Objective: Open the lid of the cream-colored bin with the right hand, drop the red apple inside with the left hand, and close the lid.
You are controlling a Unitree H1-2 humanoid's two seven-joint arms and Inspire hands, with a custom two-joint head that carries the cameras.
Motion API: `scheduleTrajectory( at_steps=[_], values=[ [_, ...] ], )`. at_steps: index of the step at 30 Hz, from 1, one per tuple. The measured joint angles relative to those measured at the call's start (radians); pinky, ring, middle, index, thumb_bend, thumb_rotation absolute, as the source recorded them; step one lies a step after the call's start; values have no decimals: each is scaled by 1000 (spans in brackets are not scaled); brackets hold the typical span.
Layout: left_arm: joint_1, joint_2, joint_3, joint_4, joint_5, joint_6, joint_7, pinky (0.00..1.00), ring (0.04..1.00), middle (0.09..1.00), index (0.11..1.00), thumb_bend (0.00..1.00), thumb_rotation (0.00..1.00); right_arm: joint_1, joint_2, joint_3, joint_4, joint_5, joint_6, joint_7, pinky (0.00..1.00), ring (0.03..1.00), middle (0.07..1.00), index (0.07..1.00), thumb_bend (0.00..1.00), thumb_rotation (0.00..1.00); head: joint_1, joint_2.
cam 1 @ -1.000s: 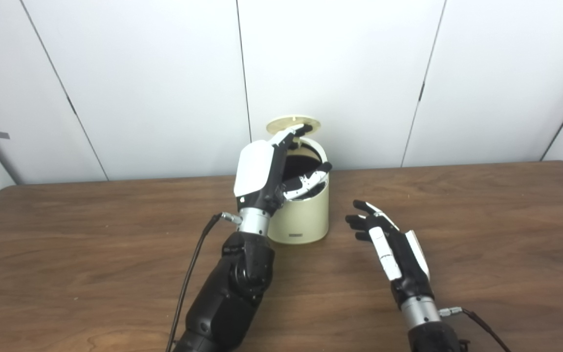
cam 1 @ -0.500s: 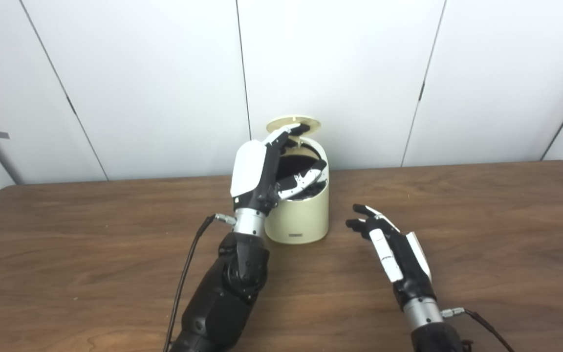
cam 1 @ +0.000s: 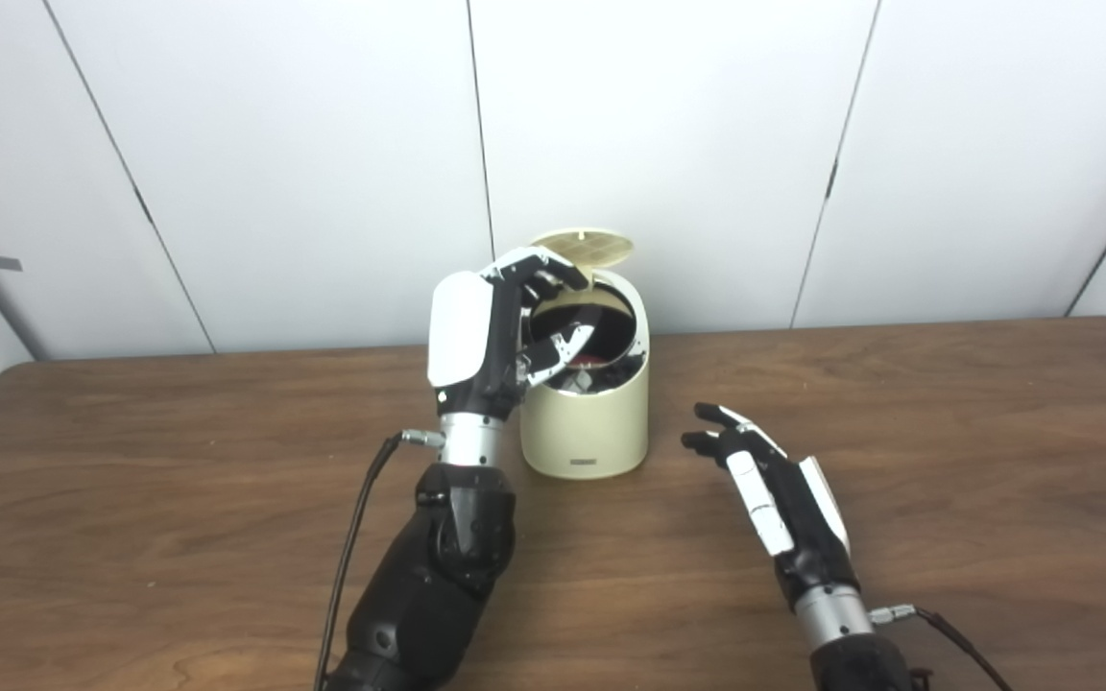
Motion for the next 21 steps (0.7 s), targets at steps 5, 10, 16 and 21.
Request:
scheduleTrajectory(
  at_steps=[5, 10, 16, 21],
  values=[
    [15, -1, 5, -13, -6, -10, 6, 401, 433, 480, 504, 502, 0, 0, -2, -3, 0, 8, 0, 0, 835, 802, 730, 803, 512, 1000, 5, -2],
    [20, 0, 14, -64, -15, -30, 3, 414, 433, 487, 500, 502, 0, 0, -7, -10, 0, 21, 0, 9, 841, 814, 738, 806, 521, 1000, 9, -2],
    [50, 4, 35, -145, -36, -42, -23, 418, 423, 467, 514, 502, 0, 2, -16, -23, 0, 55, 0, 21, 829, 796, 746, 809, 495, 1000, 3, -2],
    [124, 0, 99, -279, -144, 11, -113, 450, 454, 501, 498, 501, 0, 11, -38, -34, -8, 56, -2, 20, 772, 813, 788, 809, 497, 1000, 0, 3]
  ],
)
